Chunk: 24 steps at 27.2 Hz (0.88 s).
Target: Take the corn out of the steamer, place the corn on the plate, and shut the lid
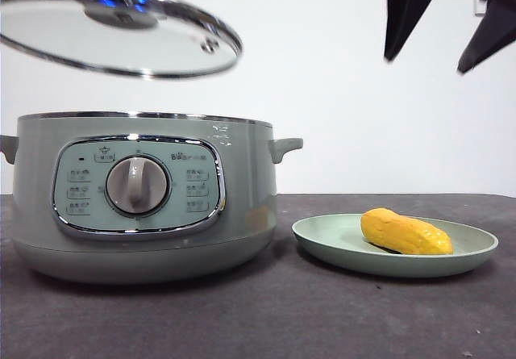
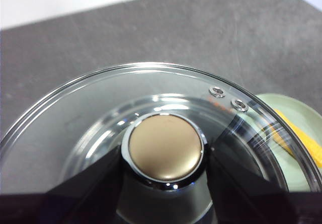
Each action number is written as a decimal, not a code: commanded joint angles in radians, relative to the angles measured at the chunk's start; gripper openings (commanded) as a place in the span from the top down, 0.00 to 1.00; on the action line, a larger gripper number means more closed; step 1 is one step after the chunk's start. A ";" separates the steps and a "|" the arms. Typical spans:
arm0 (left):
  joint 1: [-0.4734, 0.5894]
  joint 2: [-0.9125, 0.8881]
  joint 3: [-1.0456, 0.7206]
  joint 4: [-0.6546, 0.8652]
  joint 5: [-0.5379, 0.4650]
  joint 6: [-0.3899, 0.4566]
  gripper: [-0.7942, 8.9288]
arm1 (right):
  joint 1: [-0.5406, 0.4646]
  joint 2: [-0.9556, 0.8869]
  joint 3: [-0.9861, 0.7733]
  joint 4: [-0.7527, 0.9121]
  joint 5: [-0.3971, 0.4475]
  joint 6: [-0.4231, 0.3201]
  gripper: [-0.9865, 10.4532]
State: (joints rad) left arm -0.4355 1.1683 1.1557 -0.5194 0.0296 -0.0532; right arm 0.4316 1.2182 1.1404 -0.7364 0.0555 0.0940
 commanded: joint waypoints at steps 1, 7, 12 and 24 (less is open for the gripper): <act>-0.008 0.035 0.011 0.055 0.006 -0.008 0.93 | 0.000 -0.037 -0.006 -0.006 0.004 0.010 0.50; -0.029 0.114 0.011 0.078 0.003 -0.008 0.93 | 0.000 -0.093 -0.006 -0.009 0.005 0.010 0.50; -0.052 0.168 0.010 0.095 -0.003 -0.015 0.93 | 0.000 -0.097 -0.006 -0.023 0.007 0.010 0.50; -0.055 0.234 0.008 0.013 -0.004 -0.014 0.93 | 0.000 -0.097 -0.006 -0.024 0.006 0.010 0.50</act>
State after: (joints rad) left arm -0.4873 1.3766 1.1606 -0.5335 0.0265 -0.0639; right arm 0.4316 1.1191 1.1408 -0.7631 0.0570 0.0940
